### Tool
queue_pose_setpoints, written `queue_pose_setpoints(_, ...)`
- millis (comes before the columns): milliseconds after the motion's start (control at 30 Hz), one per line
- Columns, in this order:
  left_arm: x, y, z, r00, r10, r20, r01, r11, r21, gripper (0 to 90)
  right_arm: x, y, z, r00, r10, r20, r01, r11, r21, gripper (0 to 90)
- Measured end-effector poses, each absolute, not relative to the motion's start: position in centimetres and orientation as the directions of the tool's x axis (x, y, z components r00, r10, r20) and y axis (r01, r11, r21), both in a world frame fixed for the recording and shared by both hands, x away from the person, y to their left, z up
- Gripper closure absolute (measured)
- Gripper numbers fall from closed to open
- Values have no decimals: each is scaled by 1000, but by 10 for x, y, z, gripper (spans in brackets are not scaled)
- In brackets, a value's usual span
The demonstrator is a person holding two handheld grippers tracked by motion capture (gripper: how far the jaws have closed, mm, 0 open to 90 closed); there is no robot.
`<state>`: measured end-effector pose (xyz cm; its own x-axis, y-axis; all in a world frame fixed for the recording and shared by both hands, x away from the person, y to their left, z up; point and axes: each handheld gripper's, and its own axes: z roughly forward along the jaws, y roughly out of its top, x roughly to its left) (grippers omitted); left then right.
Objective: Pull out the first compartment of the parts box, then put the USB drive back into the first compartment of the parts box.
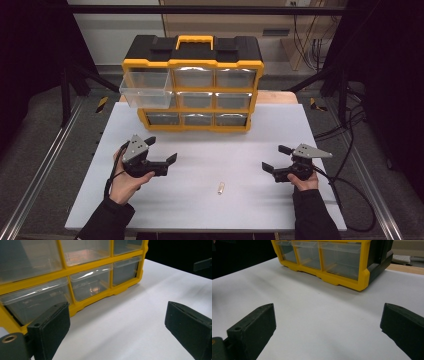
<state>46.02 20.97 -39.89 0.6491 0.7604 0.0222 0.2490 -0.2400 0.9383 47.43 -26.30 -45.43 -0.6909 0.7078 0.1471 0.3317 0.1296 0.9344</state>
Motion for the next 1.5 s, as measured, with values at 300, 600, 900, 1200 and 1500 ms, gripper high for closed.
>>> queue_pose_setpoints(300,458,196,-405,681,732,12,257,-254,932,54,474,-263,-454,-691,708,145,329,130,935,8)
queue_pose_setpoints(600,456,183,-412,701,712,19,266,-286,921,50,474,-264,-454,-690,709,146,332,130,934,9)
queue_pose_setpoints(900,455,175,-416,714,700,22,269,-304,914,47,474,-264,-454,-690,709,143,329,131,935,9)
queue_pose_setpoints(1200,454,167,-420,720,694,21,274,-312,910,47,474,-264,-454,-691,708,146,328,128,936,8)
queue_pose_setpoints(1500,451,156,-425,721,693,17,283,-317,905,47,475,-264,-454,-692,707,145,332,133,934,9)
